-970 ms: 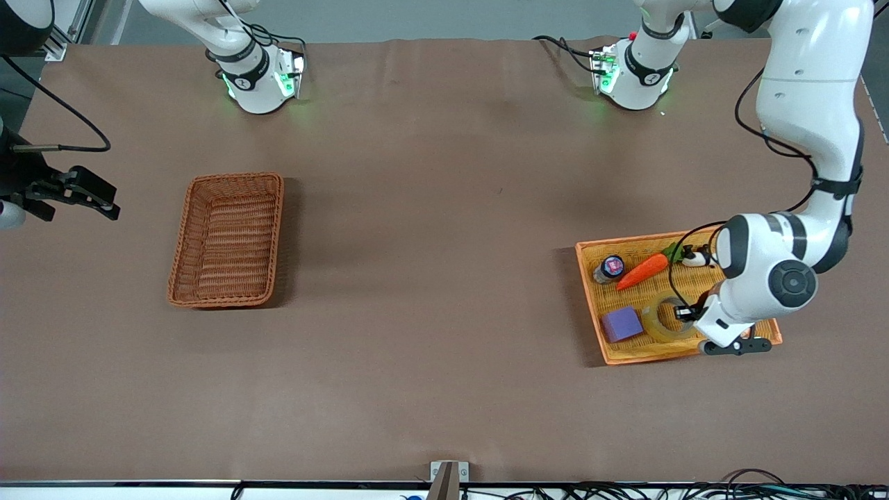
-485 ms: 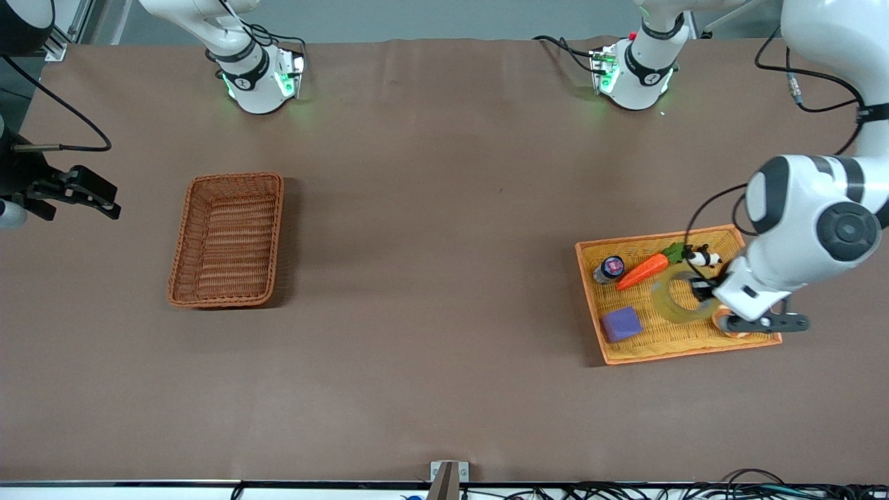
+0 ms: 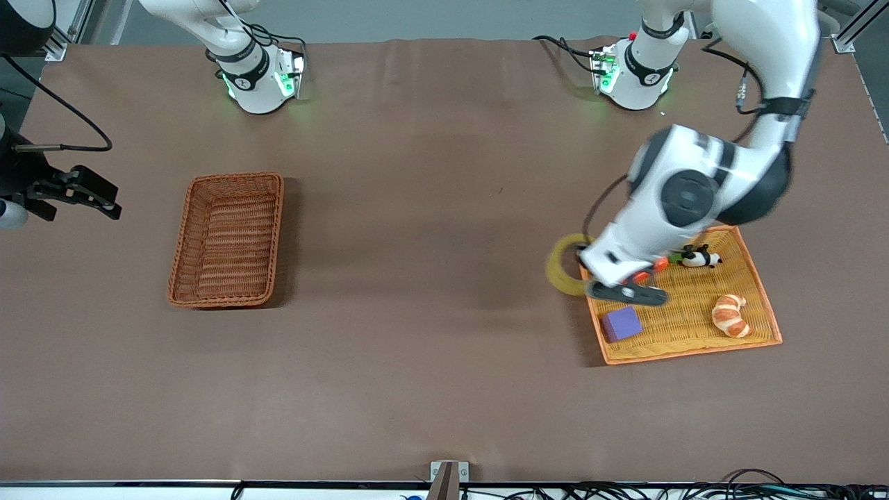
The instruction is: Move tape to another basket
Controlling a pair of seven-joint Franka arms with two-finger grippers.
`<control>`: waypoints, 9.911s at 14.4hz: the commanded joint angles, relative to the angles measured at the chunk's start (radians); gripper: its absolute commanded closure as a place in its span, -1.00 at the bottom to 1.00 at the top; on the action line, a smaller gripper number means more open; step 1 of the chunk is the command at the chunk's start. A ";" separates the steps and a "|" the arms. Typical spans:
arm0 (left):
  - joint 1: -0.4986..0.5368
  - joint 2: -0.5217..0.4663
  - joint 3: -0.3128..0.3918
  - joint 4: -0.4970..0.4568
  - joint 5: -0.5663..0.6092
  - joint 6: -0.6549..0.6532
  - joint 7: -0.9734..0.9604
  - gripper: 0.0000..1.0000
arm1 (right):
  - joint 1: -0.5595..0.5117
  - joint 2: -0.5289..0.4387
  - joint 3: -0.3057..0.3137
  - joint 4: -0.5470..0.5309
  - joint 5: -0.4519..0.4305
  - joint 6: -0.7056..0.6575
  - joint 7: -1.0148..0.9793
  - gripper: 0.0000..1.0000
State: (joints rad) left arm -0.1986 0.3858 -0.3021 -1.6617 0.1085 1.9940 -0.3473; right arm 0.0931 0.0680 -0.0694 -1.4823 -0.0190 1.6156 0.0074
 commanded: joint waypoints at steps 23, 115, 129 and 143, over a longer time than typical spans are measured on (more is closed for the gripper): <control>-0.548 0.617 0.107 0.507 0.008 0.273 -0.124 0.14 | -0.052 0.003 0.039 -0.012 0.014 -0.002 -0.010 -1.00; 0.107 -0.364 0.248 0.005 -0.079 -0.256 0.260 -1.00 | 0.057 0.027 -0.153 -1.099 -0.418 1.281 0.075 -1.00; 0.107 -0.361 0.245 0.006 -0.079 -0.254 0.255 -1.00 | 0.065 -0.077 0.013 -0.456 -0.142 0.447 0.071 -1.00; 0.107 -0.361 0.245 0.006 -0.081 -0.254 0.248 -1.00 | -0.036 -0.060 0.051 -0.026 -0.026 -0.082 0.040 -1.00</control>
State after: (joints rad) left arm -0.0907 0.0298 -0.0536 -1.6578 0.0117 1.7513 -0.0959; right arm 0.0632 -0.0057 -0.0223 -1.5298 -0.0682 1.5531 0.0712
